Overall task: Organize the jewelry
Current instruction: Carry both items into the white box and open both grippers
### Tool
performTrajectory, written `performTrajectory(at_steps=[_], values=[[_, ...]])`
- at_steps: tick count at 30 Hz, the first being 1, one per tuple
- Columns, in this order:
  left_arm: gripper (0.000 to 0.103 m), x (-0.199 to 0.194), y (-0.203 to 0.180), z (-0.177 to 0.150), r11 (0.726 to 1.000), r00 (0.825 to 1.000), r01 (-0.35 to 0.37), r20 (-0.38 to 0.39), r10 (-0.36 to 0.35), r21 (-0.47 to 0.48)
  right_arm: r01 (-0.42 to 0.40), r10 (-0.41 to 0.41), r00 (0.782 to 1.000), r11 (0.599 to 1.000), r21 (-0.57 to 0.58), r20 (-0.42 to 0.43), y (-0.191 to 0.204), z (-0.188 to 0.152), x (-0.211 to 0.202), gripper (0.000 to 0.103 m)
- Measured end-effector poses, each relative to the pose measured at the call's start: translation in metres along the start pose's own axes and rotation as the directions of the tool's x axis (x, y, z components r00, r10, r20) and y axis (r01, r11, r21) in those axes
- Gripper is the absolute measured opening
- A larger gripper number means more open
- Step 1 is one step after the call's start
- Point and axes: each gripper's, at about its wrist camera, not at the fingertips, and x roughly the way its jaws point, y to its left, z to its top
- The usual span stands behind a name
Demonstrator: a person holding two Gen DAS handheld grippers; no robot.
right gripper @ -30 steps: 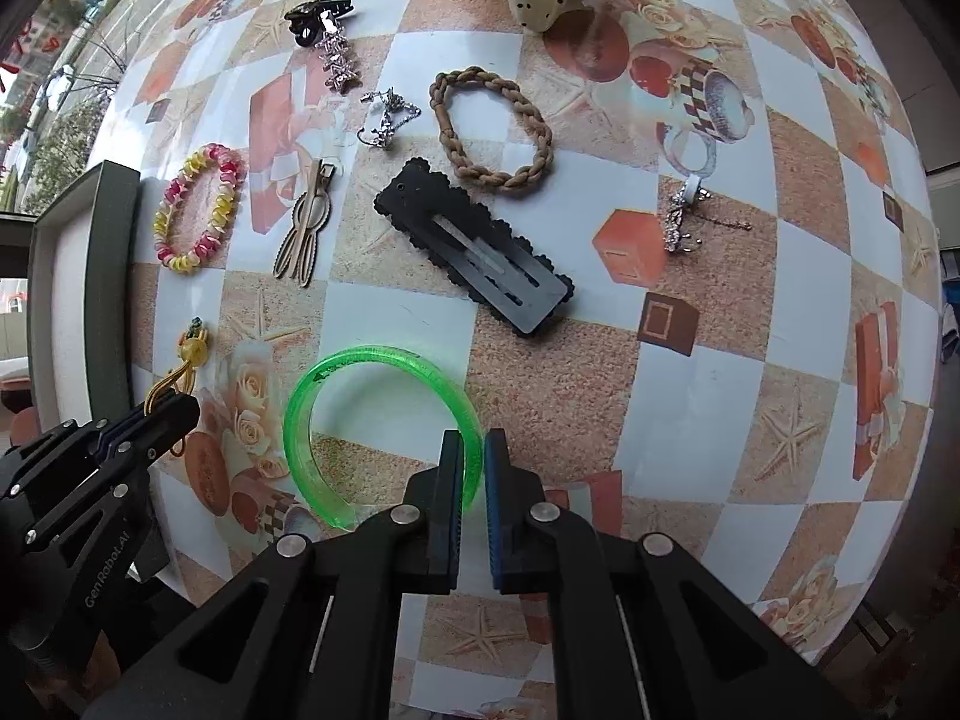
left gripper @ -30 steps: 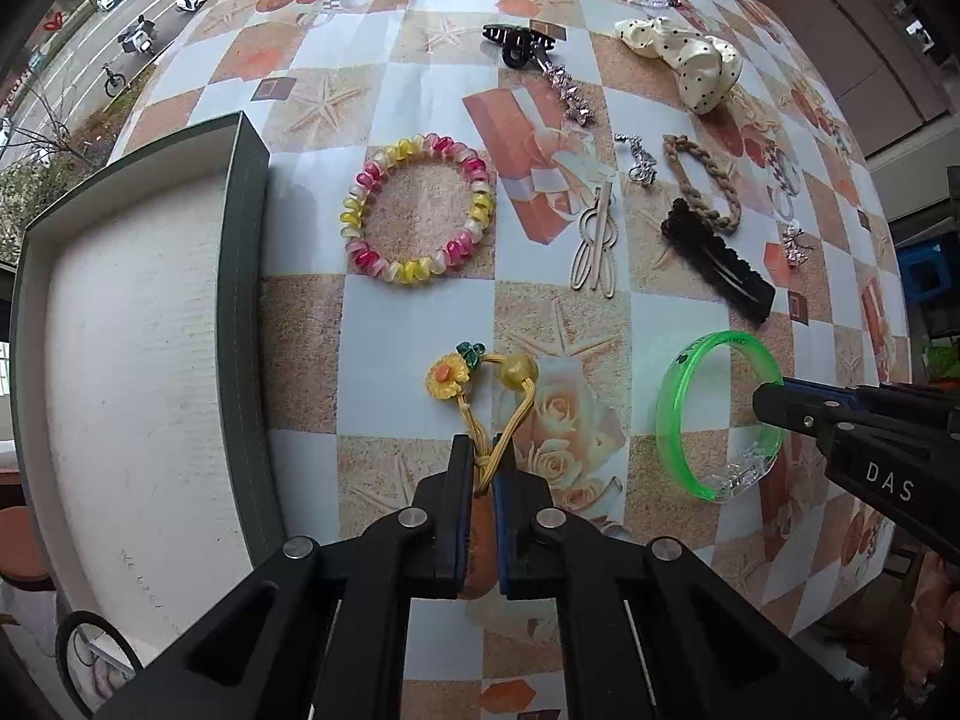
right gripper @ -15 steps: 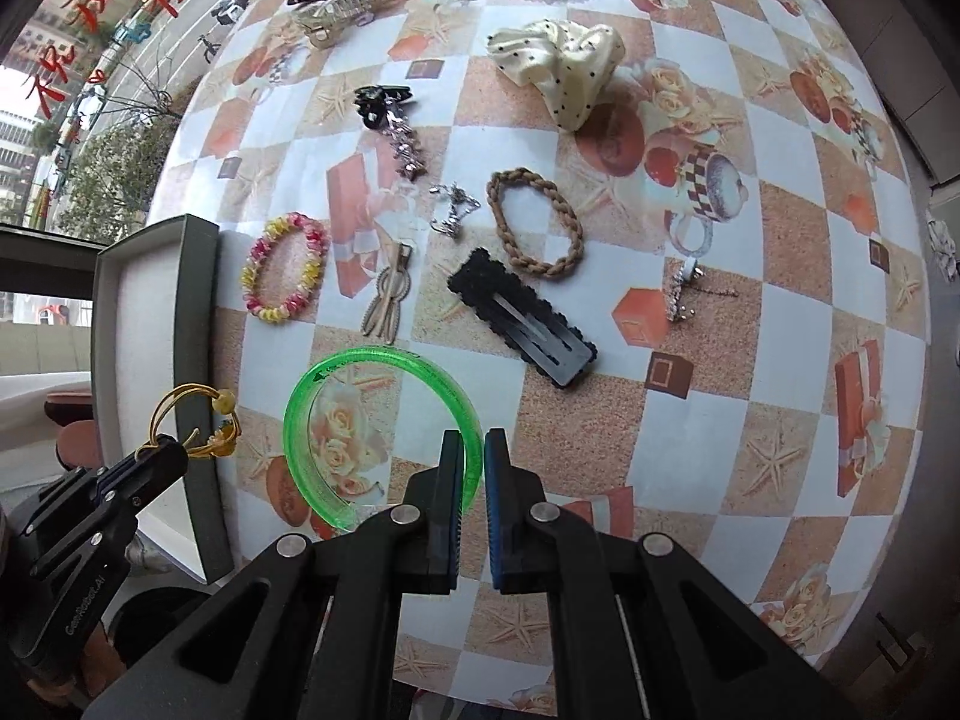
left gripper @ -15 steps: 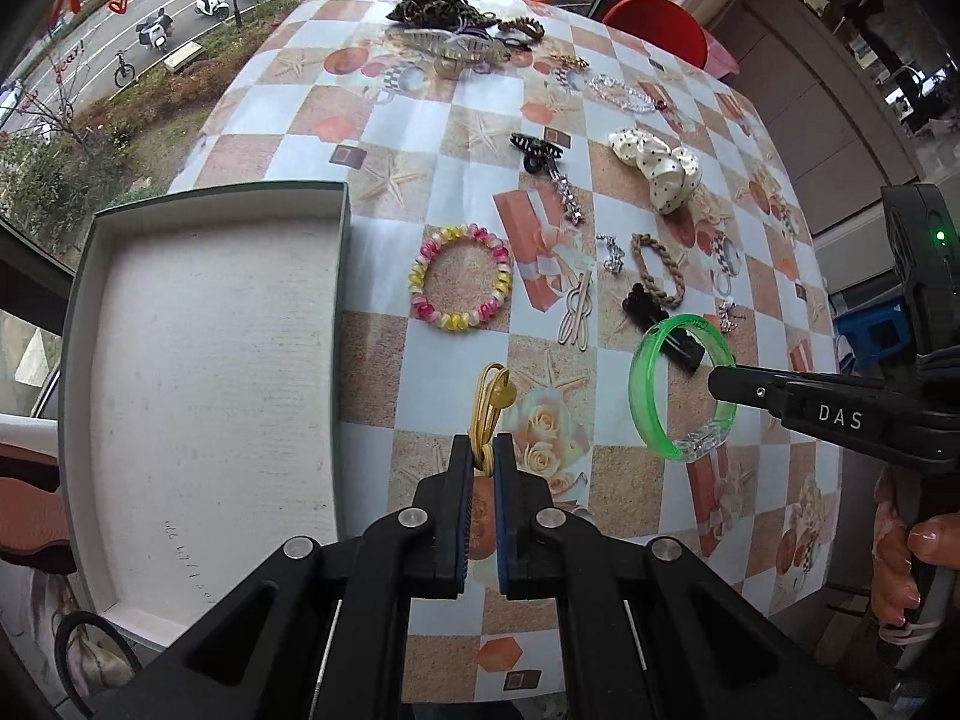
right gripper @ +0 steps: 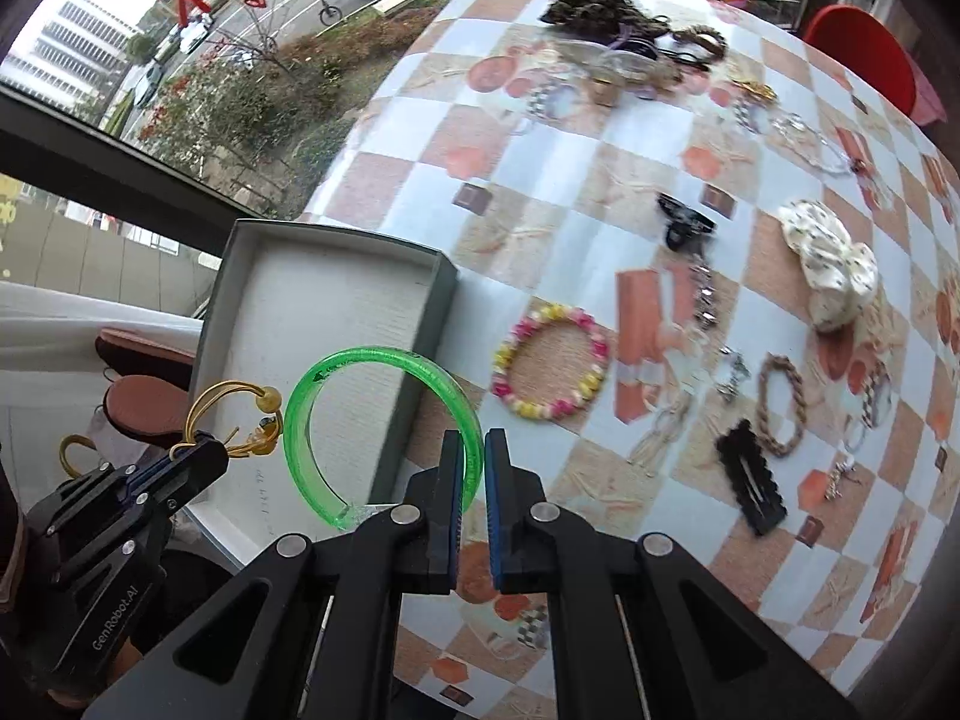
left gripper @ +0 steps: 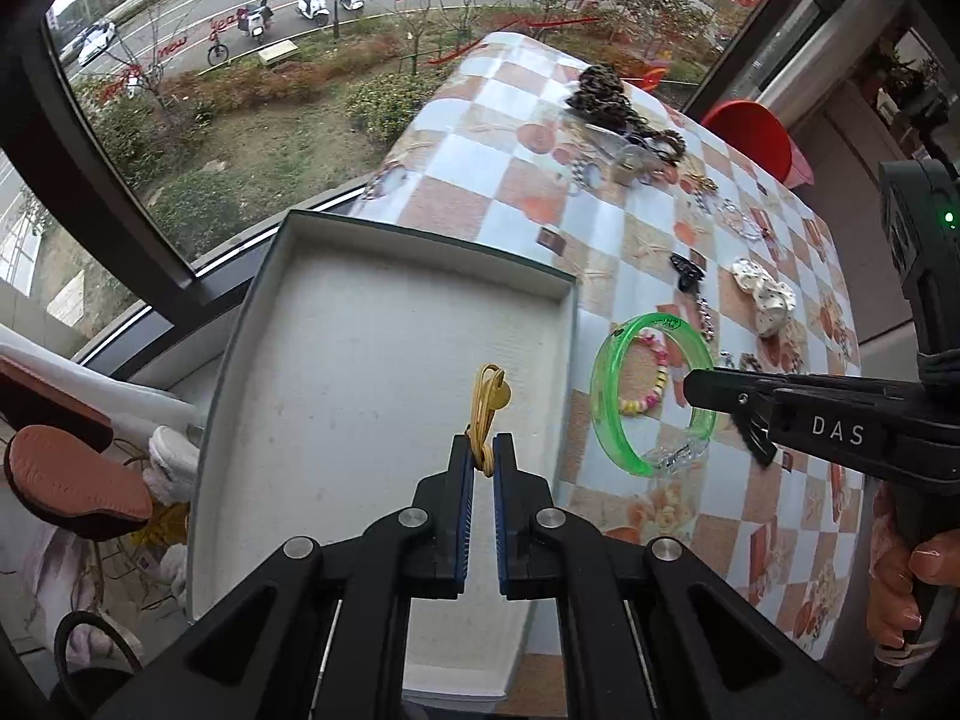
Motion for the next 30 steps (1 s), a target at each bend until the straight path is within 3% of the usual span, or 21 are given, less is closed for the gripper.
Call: performTrajectory(at_steps=[10,22,30], values=[[0.009,0.045,0.050,0.009,0.995,0.997,-0.076,-0.032,0.074,-0.065,0.017,-0.019,0.999,0.999,-0.046,-0.043,0.050,0.033,0.049,0.007],[0.009,0.082,0.064,0.017,0.986,0.986,-0.159,-0.062,0.155,-0.057,0.081,-0.082,0.993,0.997,-0.016,-0.090,0.046,0.052,0.095,0.007],[0.009,0.091,0.066,0.014,0.985,0.984,-0.154,-0.104,0.146,-0.072,0.080,-0.081,0.989,0.997,-0.013,-0.121,0.045,0.047,0.102,0.008]])
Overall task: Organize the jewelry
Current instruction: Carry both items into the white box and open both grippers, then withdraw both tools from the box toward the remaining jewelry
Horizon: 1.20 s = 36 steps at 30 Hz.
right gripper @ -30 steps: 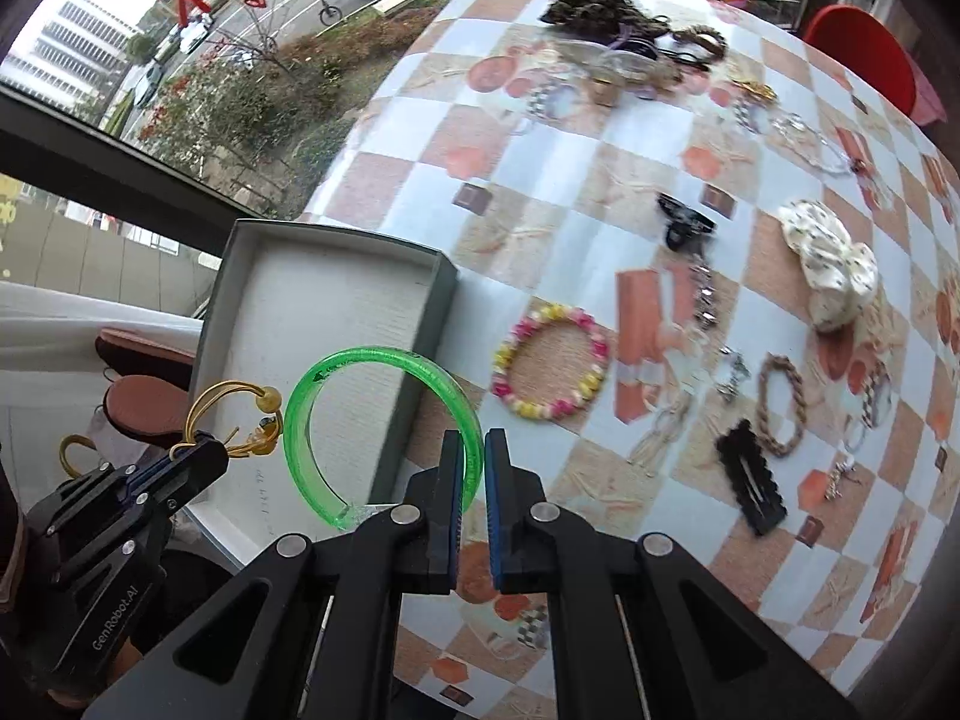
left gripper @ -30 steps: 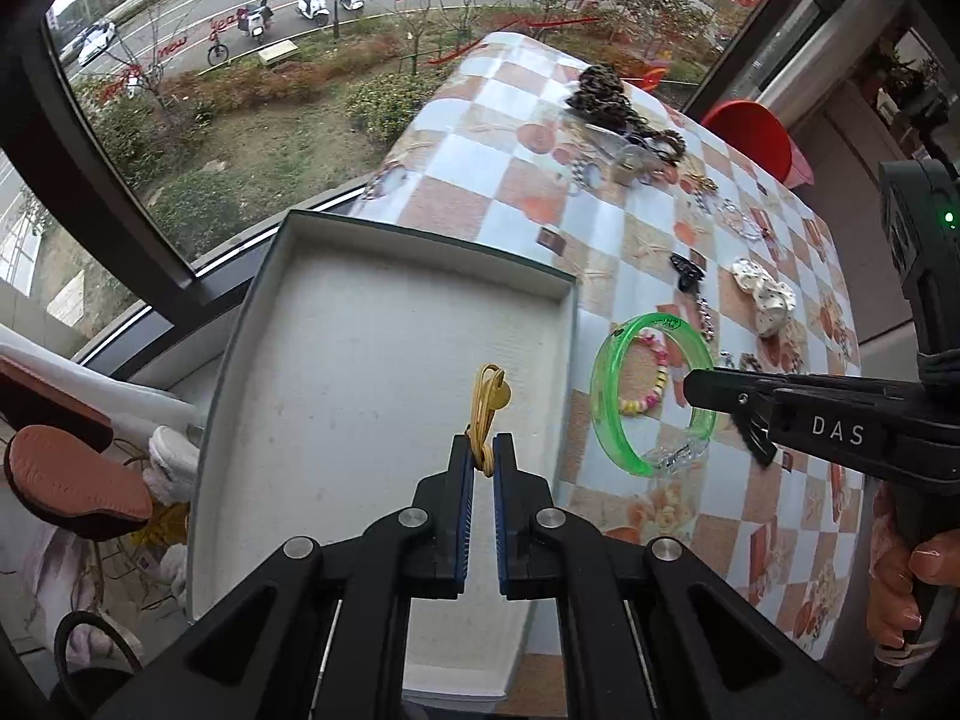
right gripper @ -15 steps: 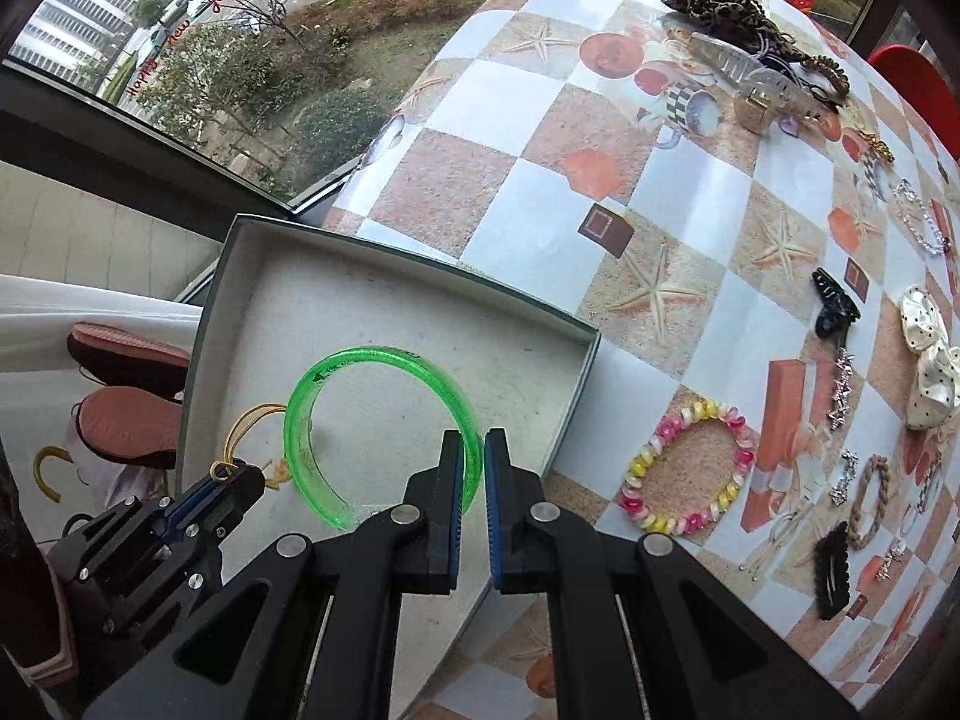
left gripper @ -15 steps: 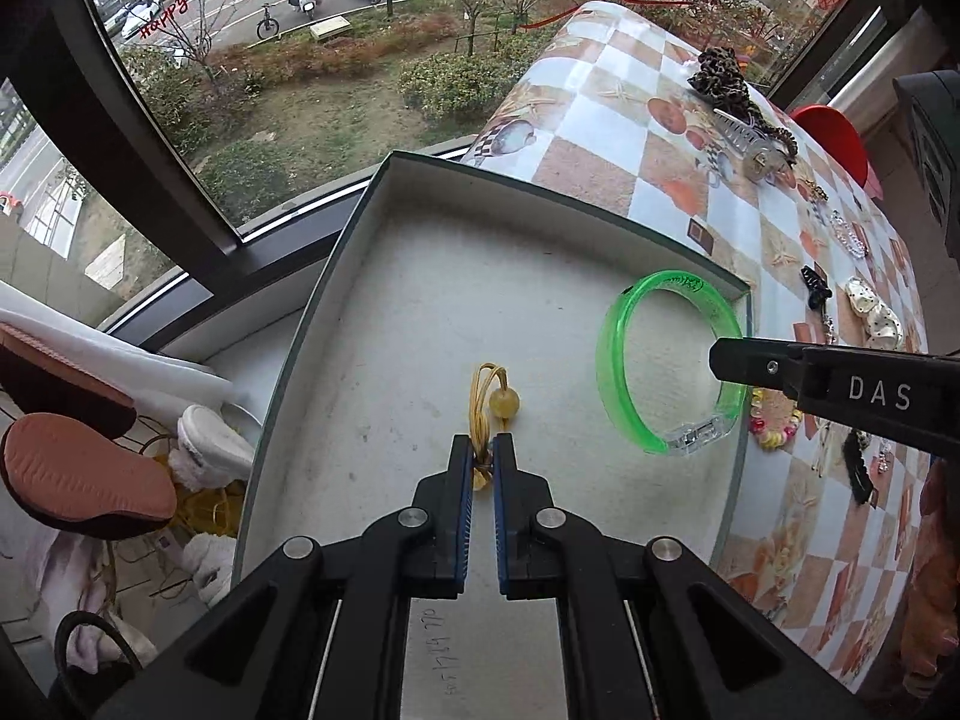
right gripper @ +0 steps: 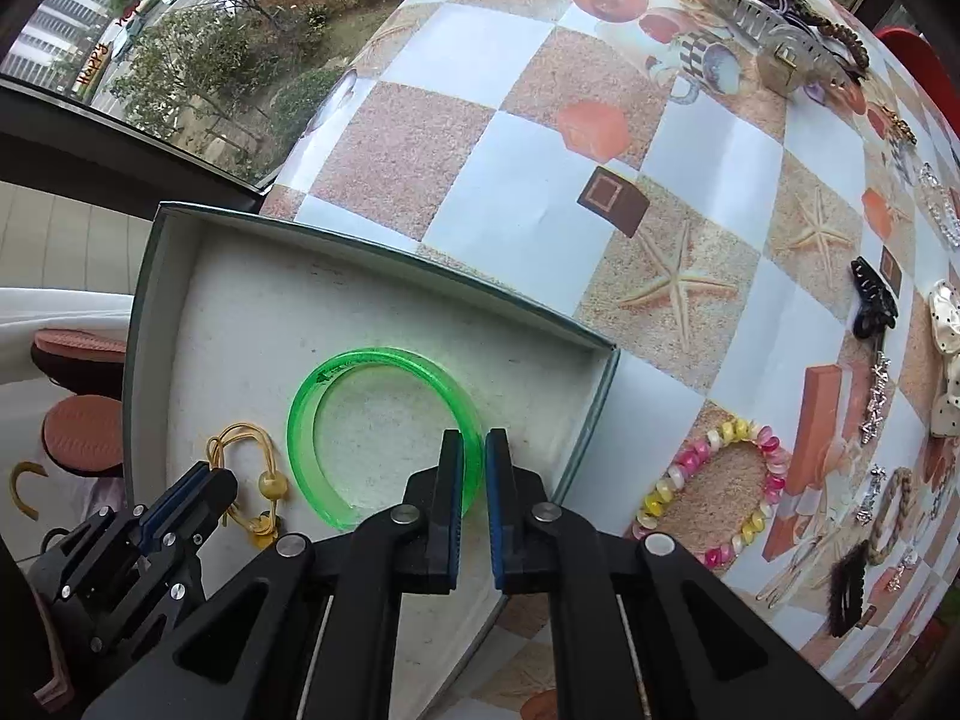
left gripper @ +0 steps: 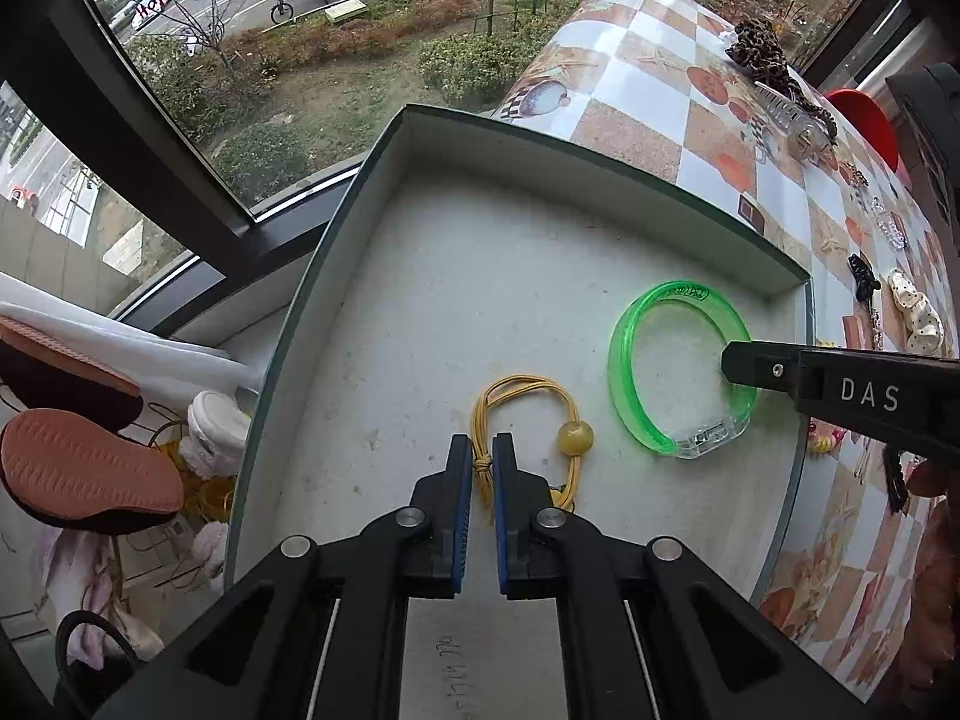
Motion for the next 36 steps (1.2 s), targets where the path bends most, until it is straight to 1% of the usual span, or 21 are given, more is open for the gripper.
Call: performTrajectory(at_steps=[4,5,6,7,8,9,13,15,17,18,19,20,21,22,24,29,32,33,35,36], values=[[0.010,-0.001,-0.004,-0.002,0.999,0.999,-0.041,0.002,0.041,0.023,-0.011,0.011,1.000,1.000,0.001,-0.004,0.000,0.006,0.002,0.010],[0.010,-0.002,-0.005,-0.003,0.998,0.999,-0.048,0.003,0.048,0.027,-0.021,0.021,1.000,1.000,0.002,-0.001,-0.001,0.008,0.000,0.016],[0.010,-0.002,-0.006,-0.003,0.998,0.999,-0.052,0.004,0.052,0.030,-0.031,0.031,0.999,1.000,0.002,0.005,-0.001,0.008,-0.004,0.027],[0.010,-0.003,-0.007,-0.004,0.998,0.998,-0.057,0.004,0.057,0.031,-0.039,0.039,0.999,0.999,0.001,0.017,-0.001,0.007,-0.011,0.034],[0.010,-0.003,-0.007,-0.005,0.998,0.998,-0.061,0.005,0.061,0.031,-0.039,0.039,0.999,0.999,0.000,0.031,-0.002,0.006,-0.017,0.049],[0.010,-0.004,-0.008,-0.005,0.997,0.998,-0.064,0.001,0.064,0.032,-0.038,0.038,0.998,0.999,0.003,0.053,-0.004,0.004,-0.027,0.058],[0.010,-0.004,-0.012,-0.007,0.996,0.997,-0.077,-0.005,0.077,0.047,-0.079,0.074,0.992,0.996,0.046,0.105,-0.021,-0.011,-0.062,0.060],[0.010,-0.004,-0.017,-0.010,0.995,0.997,-0.080,-0.013,0.081,0.061,-0.078,0.069,0.991,0.994,0.074,0.117,-0.036,-0.021,-0.075,0.065],[0.010,-0.004,-0.021,-0.013,0.995,0.997,-0.072,-0.024,0.074,0.075,-0.070,0.056,0.990,0.992,0.102,0.127,-0.054,-0.033,-0.087,0.065],[0.014,-0.004,-0.023,-0.014,0.994,0.997,-0.070,-0.030,0.073,0.084,-0.065,0.049,0.990,0.991,0.121,0.130,-0.064,-0.038,-0.092,0.065],[0.057,-0.004,-0.025,-0.015,0.993,0.997,-0.070,-0.034,0.073,0.094,-0.062,0.042,0.990,0.988,0.144,0.133,-0.074,-0.044,-0.097,0.065],[0.103,-0.003,-0.028,-0.016,0.992,0.996,-0.078,-0.040,0.083,0.103,-0.060,0.037,0.990,0.984,0.166,0.137,-0.084,-0.048,-0.101,0.065],[0.102,-0.005,-0.030,-0.017,0.989,0.994,-0.097,-0.028,0.101,0.113,-0.058,0.032,0.990,0.980,0.189,0.140,-0.093,-0.054,-0.106,0.065],[0.103,-0.005,-0.033,-0.017,0.986,0.994,-0.105,-0.024,0.109,0.130,-0.057,0.027,0.989,0.976,0.211,0.143,-0.103,-0.059,-0.110,0.065],[0.103,-0.005,-0.036,-0.017,0.983,0.993,-0.105,-0.032,0.111,0.152,-0.051,0.016,0.989,0.969,0.240,0.145,-0.115,-0.065,-0.113,0.065],[0.103,-0.012,-0.041,-0.012,0.981,0.990,-0.133,-0.021,0.137,0.144,-0.042,0.005,0.991,0.959,0.279,0.133,-0.132,-0.077,-0.111,0.065],[0.103,-0.019,-0.044,-0.007,0.972,0.979,-0.200,-0.010,0.203,0.122,-0.040,0.002,0.991,0.958,0.285,0.133,-0.139,-0.082,-0.114,0.073],[0.103,-0.022,-0.045,-0.006,0.967,0.974,-0.226,-0.006,0.228,0.120,-0.040,0.002,0.991,0.958,0.285,0.133,-0.140,-0.083,-0.115,0.073],[0.103,-0.024,-0.049,-0.003,0.959,0.967,-0.253,0.004,0.254,0.125,-0.040,0.003,0.991,0.958,0.285,0.132,-0.143,-0.084,-0.117,0.076],[0.103,-0.026,-0.051,-0.002,0.958,0.966,-0.258,0.007,0.259,0.128,-0.041,0.003,0.991,0.957,0.286,0.133,-0.145,-0.084,-0.118,0.080]])
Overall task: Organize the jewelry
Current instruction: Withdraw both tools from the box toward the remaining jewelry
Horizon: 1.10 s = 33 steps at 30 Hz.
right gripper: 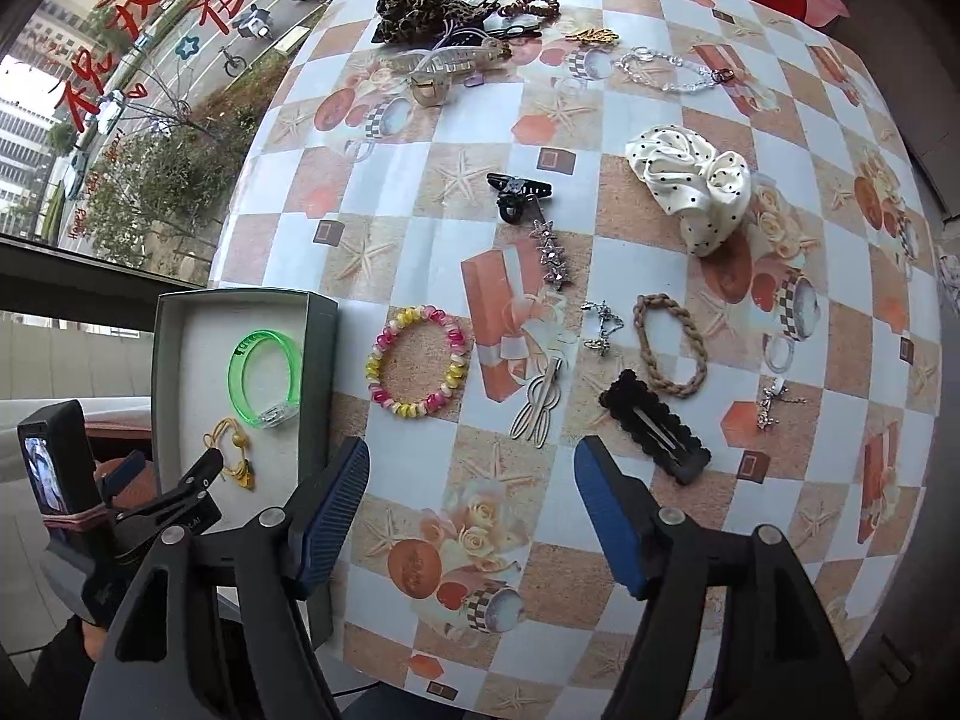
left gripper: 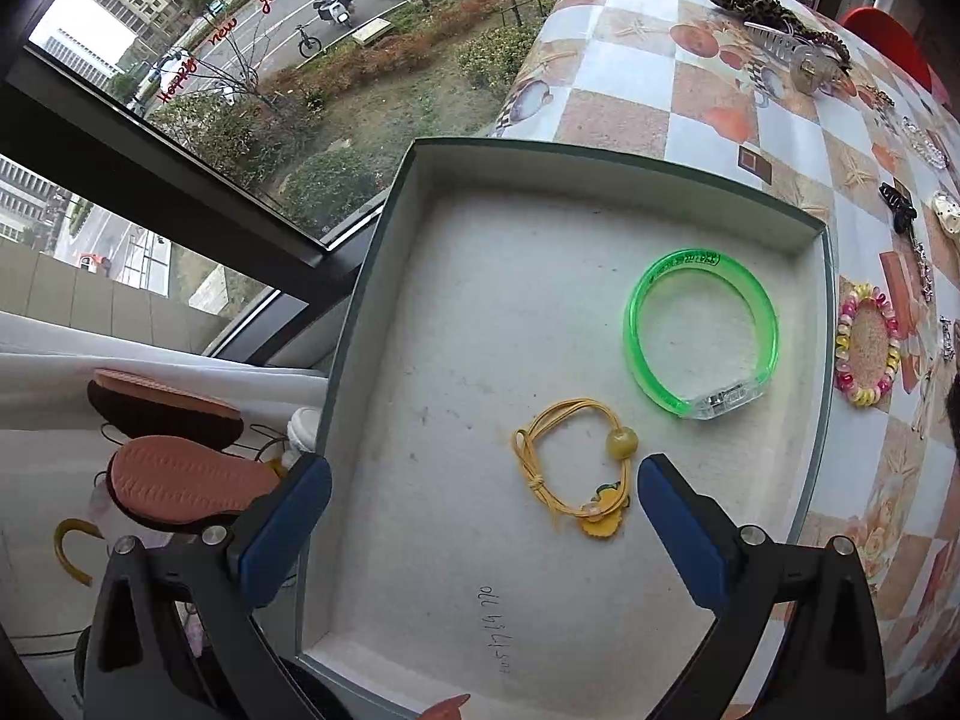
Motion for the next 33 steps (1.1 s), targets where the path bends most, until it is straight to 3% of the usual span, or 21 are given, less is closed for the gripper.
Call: performTrajectory(at_steps=[19,21,26,33], values=[[0.103,-0.039,-0.036,0.013,0.997,0.998,0.051,0.045,-0.054,0.053,-0.074,0.071,0.996,0.996,0.043,0.050,-0.032,0.008,-0.015,0.087],[0.103,-0.043,-0.043,0.015,0.996,0.997,0.055,0.048,-0.059,0.069,-0.082,0.079,0.995,0.995,0.053,0.064,-0.037,0.009,-0.016,0.103],[0.103,-0.051,-0.057,0.015,0.992,0.997,0.050,0.060,-0.057,0.115,-0.110,0.101,0.988,0.992,0.068,0.119,-0.046,0.008,-0.018,0.103],[0.103,-0.054,-0.073,0.014,0.989,0.997,0.038,0.054,-0.046,0.143,-0.135,0.131,0.990,0.986,0.101,0.050,-0.061,0.009,-0.007,0.103]])
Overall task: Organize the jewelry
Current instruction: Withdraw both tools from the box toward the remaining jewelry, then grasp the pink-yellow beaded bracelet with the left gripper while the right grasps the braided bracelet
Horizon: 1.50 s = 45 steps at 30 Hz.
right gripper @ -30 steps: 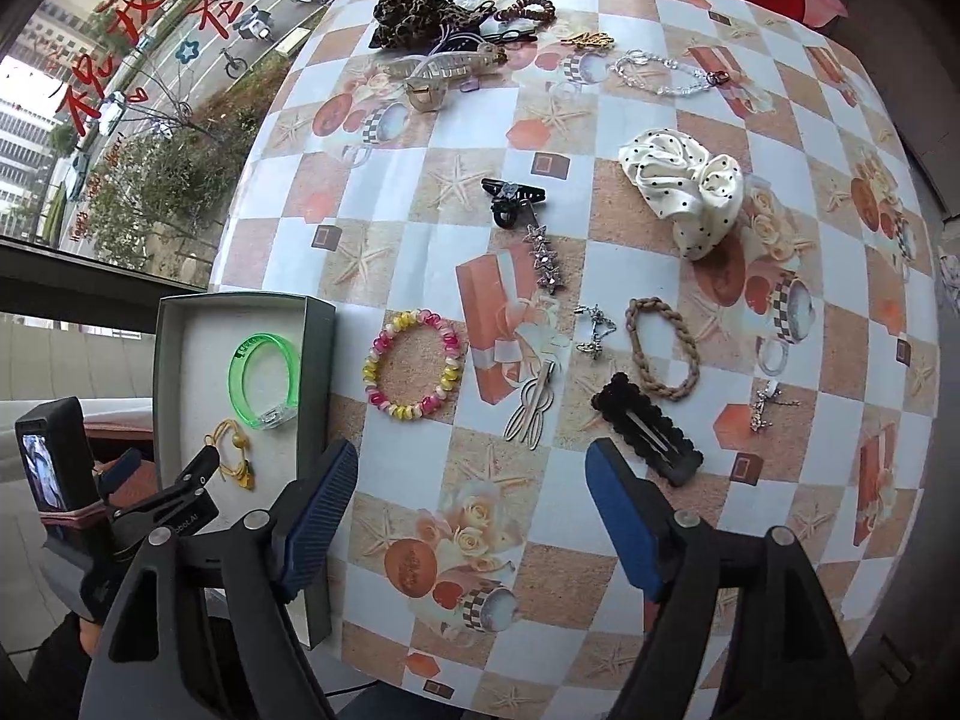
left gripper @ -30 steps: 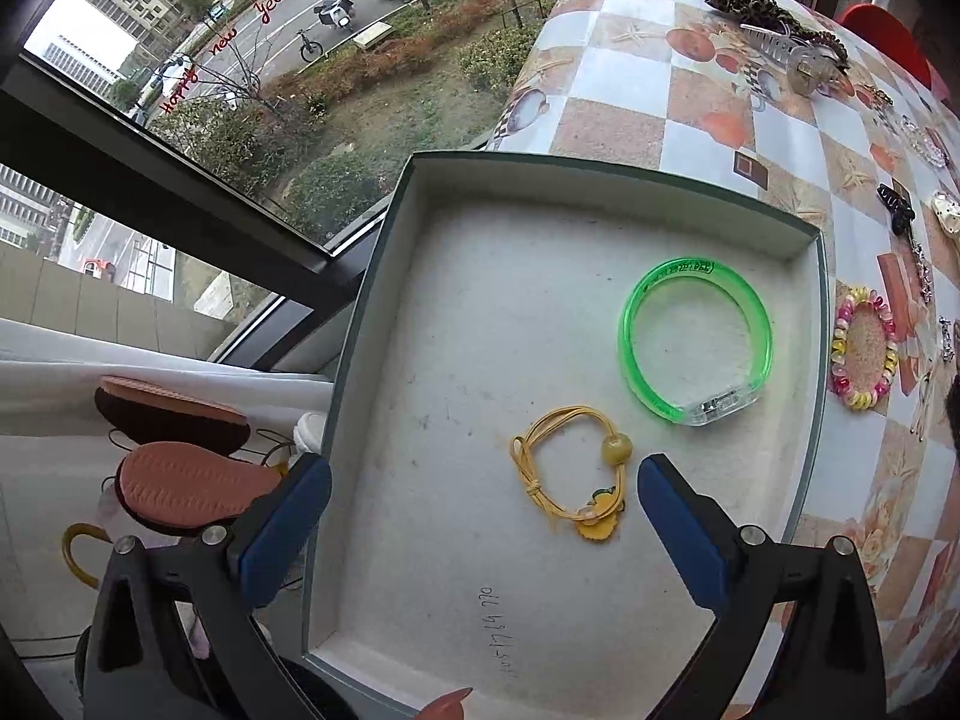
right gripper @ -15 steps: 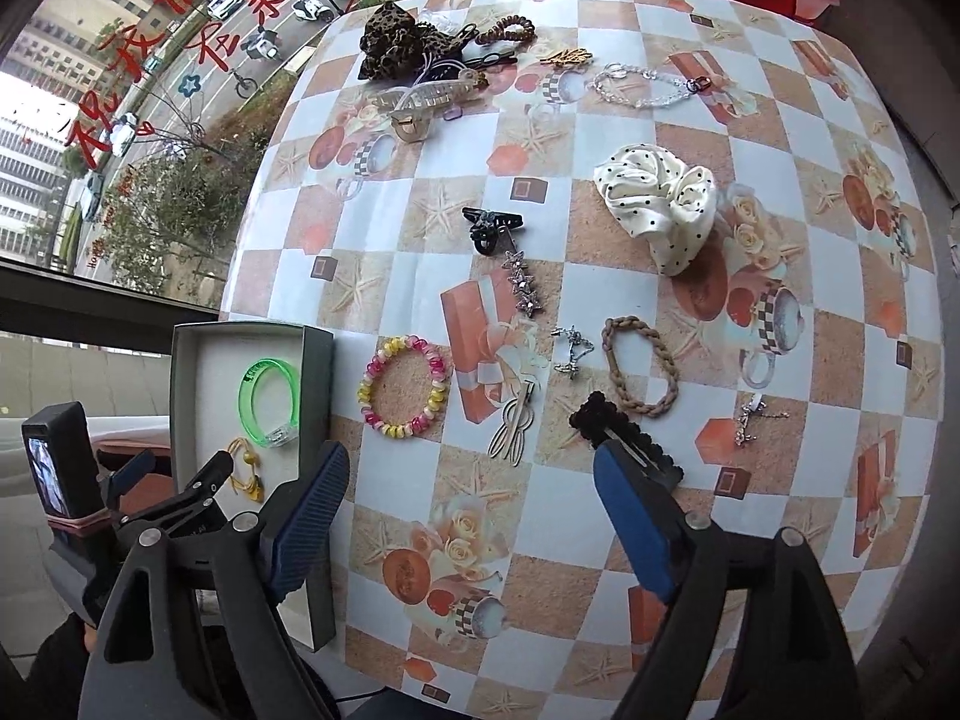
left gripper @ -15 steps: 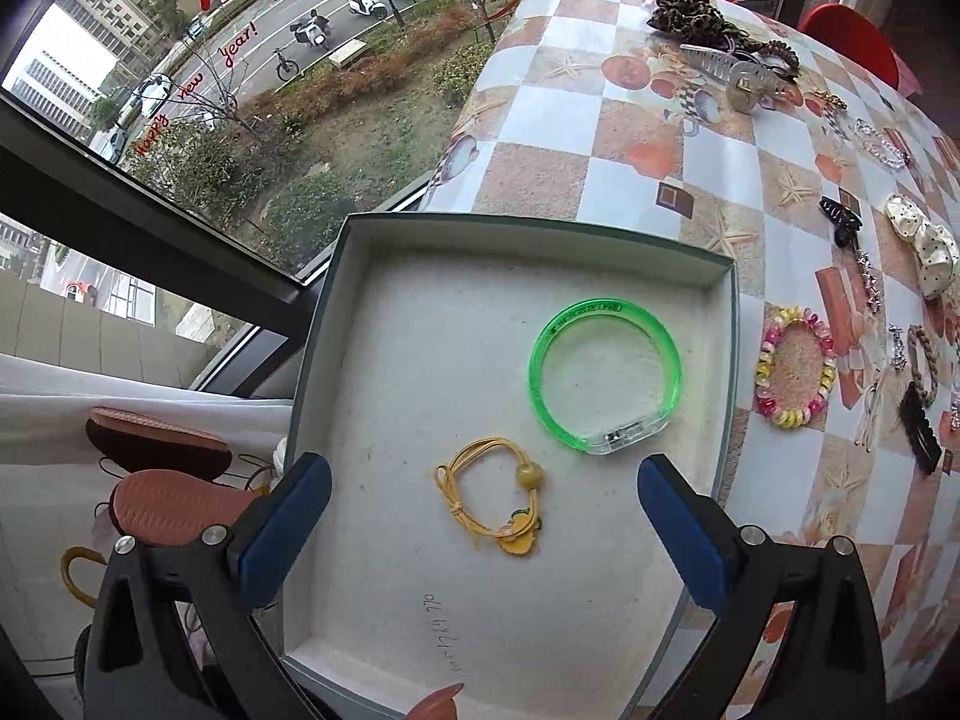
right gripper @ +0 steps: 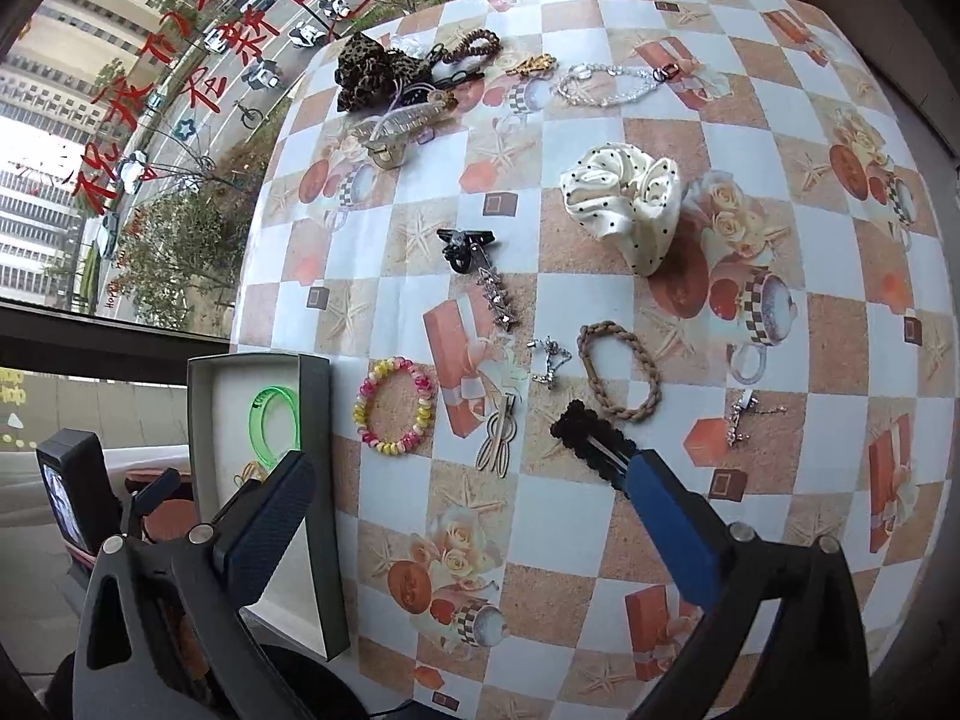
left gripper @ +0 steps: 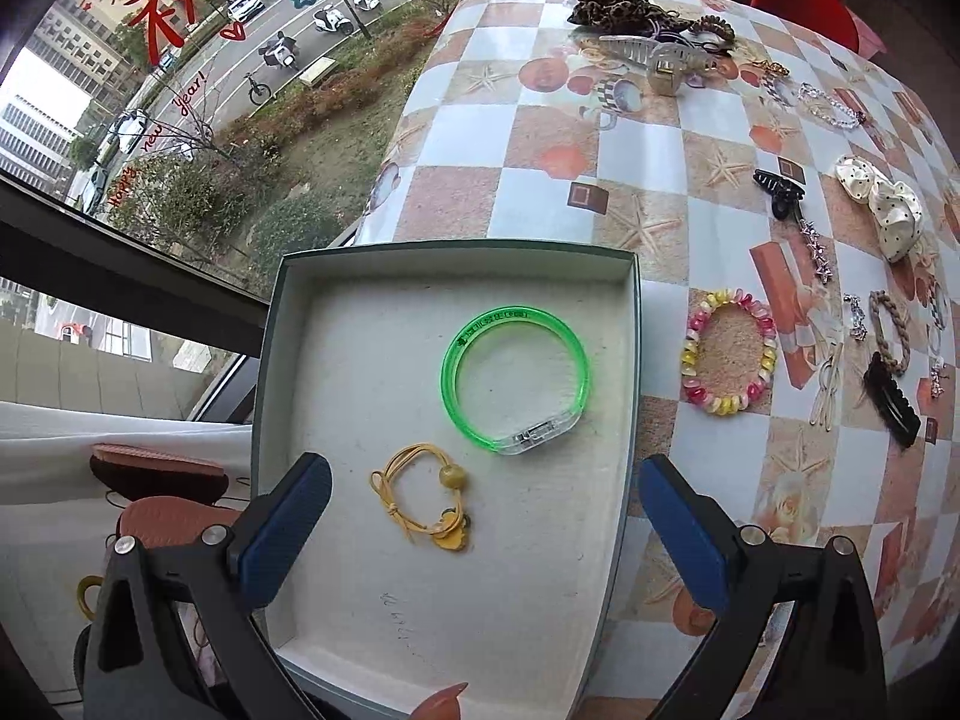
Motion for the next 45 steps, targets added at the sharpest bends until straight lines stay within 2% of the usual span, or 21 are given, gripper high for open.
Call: performTrajectory(at_steps=[4,14,24,29,30,32,37,40,41,45], values=[[0.103,0.000,-0.007,0.000,1.000,1.000,-0.014,-0.011,0.014,0.020,0.027,-0.027,1.000,1.000,0.013,-0.014,-0.015,-0.001,0.000,0.103],[0.103,-0.009,-0.035,0.000,0.994,0.996,0.090,-0.012,-0.089,0.061,0.076,-0.067,0.995,0.990,0.120,-0.077,-0.074,-0.006,0.009,0.103],[0.103,-0.004,-0.078,0.008,0.984,0.993,0.121,-0.003,-0.122,0.127,0.154,-0.140,0.984,0.980,0.126,-0.113,-0.101,-0.004,0.023,0.103],[0.103,0.001,-0.099,0.016,0.978,0.991,0.130,0.010,-0.133,0.162,0.178,-0.166,0.979,0.979,0.102,-0.118,-0.104,0.004,0.033,0.103],[0.102,0.002,-0.102,0.018,0.977,0.991,0.132,0.013,-0.136,0.168,0.184,-0.173,0.978,0.978,0.093,-0.116,-0.103,0.006,0.036,0.103],[0.092,0.007,-0.111,0.021,0.974,0.990,0.134,0.009,-0.138,0.183,0.204,-0.197,0.974,0.977,0.063,-0.109,-0.101,0.011,0.040,0.101],[0.091,0.018,-0.126,0.026,0.972,0.990,0.135,0.002,-0.138,0.190,0.241,-0.240,0.966,0.971,-0.005,-0.092,-0.091,0.022,0.051,0.098],[0.080,0.024,-0.131,0.027,0.971,0.991,0.136,-0.010,-0.136,0.195,0.251,-0.253,0.964,0.967,-0.031,-0.081,-0.085,0.028,0.059,0.091],[0.080,0.028,-0.131,0.028,0.973,0.991,0.135,-0.018,-0.134,0.190,0.255,-0.257,0.963,0.966,-0.039,-0.083,-0.084,0.028,0.062,0.088],[0.080,0.036,-0.134,0.028,0.975,0.990,0.137,-0.035,-0.133,0.174,0.264,-0.270,0.959,0.962,-0.075,-0.084,-0.077,0.031,0.074,0.088]])
